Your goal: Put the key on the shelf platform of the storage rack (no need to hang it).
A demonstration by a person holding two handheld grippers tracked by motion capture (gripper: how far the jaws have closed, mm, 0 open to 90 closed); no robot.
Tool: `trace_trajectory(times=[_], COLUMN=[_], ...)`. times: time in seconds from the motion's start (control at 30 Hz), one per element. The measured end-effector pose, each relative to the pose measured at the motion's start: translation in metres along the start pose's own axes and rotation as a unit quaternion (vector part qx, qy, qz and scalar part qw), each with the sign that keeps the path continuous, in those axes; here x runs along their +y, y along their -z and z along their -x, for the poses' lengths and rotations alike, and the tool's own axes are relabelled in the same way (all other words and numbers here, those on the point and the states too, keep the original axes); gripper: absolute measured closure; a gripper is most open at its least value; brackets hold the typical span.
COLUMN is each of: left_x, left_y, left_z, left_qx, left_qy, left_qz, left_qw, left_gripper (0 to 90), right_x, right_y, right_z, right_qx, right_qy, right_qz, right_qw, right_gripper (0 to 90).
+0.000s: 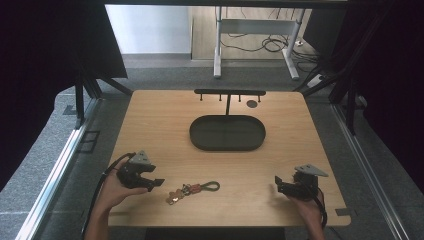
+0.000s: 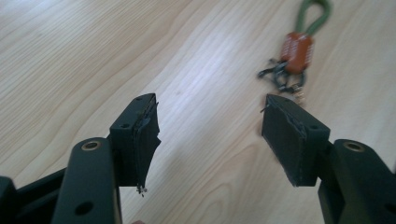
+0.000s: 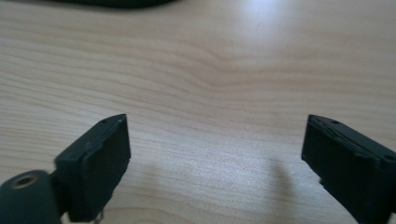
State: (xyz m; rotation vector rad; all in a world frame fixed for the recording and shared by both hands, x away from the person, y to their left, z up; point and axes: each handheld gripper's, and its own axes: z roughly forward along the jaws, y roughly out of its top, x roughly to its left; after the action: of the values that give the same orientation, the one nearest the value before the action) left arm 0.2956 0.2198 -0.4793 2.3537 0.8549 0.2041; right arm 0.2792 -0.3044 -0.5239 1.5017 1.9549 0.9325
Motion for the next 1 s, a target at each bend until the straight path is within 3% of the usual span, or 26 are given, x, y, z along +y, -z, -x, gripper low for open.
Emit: trace_trajectory(times=[0.2, 0.27, 0.33, 0.73, 1.0], left_x=[-0.007, -0.008, -0.008, -0.002, 0.013], left_y=[0.001, 0.001, 0.001, -0.005, 0.0], left_z=[0.0, 0.0, -0.001, 0.002, 0.013], left_qx=[-0.005, -0.006, -0.008, 0.01, 0.0], left_qy=[0.002, 0.005, 0.006, 0.006, -0.025], left_qz=[0.008, 0.012, 0.014, -0.005, -0.007], left_qw=[1.0, 0.9999, 0.9999, 0.9999, 0.9997], left_gripper=[37.2, 37.2, 37.2, 37.3, 37.1], right_x=[-0.003, -0.005, -0.006, -0.009, -0.008], right_y=[0.009, 0.014, 0.015, 0.015, 0.014], right_z=[0.0, 0.003, 0.005, 0.019, 0.025], right_qx=[0.011, -0.003, -0.002, 0.03, 0.038], right_qy=[-0.003, -0.016, -0.019, -0.043, -0.044], right_qz=[0.023, 0.031, 0.034, 0.043, 0.047], right_qw=[0.9997, 0.9994, 0.9992, 0.9977, 0.9972], right_gripper=[13.5, 14.0, 14.3, 17.0, 18.8])
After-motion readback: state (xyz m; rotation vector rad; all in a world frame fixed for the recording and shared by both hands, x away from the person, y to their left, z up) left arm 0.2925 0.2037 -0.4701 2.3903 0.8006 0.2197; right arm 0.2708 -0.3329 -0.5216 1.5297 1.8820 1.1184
